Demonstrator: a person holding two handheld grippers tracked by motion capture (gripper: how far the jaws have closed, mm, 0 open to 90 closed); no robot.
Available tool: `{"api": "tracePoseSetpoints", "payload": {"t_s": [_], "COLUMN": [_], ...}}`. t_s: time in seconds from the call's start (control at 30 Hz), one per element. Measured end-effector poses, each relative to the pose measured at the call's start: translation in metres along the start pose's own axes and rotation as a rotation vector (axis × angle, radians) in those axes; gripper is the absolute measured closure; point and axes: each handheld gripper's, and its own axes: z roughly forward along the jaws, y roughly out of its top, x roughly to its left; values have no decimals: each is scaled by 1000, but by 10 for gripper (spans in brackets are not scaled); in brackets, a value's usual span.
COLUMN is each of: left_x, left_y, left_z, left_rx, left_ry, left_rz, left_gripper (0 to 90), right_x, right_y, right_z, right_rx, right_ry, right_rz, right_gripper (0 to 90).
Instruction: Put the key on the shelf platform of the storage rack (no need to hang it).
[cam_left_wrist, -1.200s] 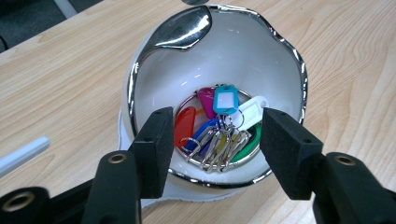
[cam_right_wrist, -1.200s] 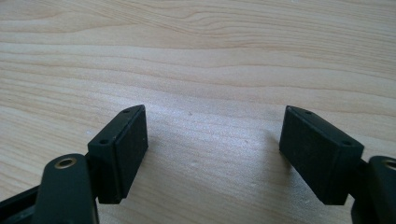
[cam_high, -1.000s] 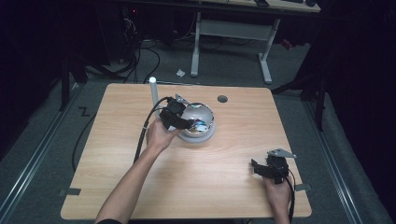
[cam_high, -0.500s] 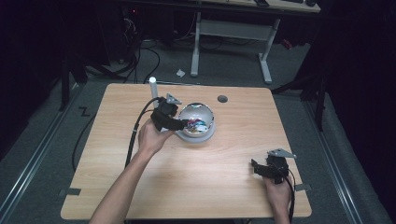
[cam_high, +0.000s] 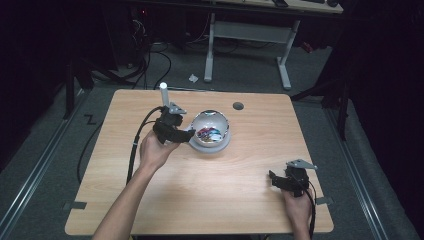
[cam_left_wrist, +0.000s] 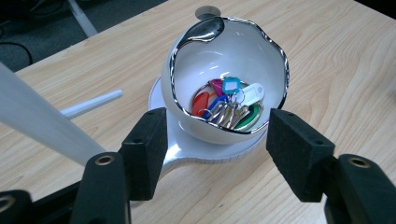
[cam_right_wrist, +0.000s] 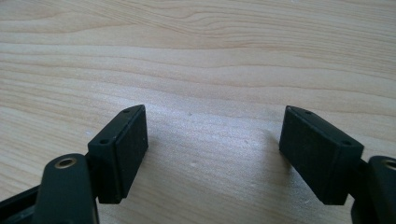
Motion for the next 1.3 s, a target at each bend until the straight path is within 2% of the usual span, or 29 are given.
{"api": "tracePoseSetpoints", "payload": {"t_s": [0.6, 1.3], "left_x": [11, 18], "left_y": [-27, -51], "left_z": [-21, -41], "left_rx": [-37, -61], "left_ry": [10, 34], "left_rz": [-70, -116], "left_gripper": [386, 379], "right_x": [0, 0], "right_y": [0, 0], "right_z": [0, 0], "right_rx": [0, 0], "right_ry": [0, 0], "right_rz": [1, 1], "right_gripper": [239, 239]}}
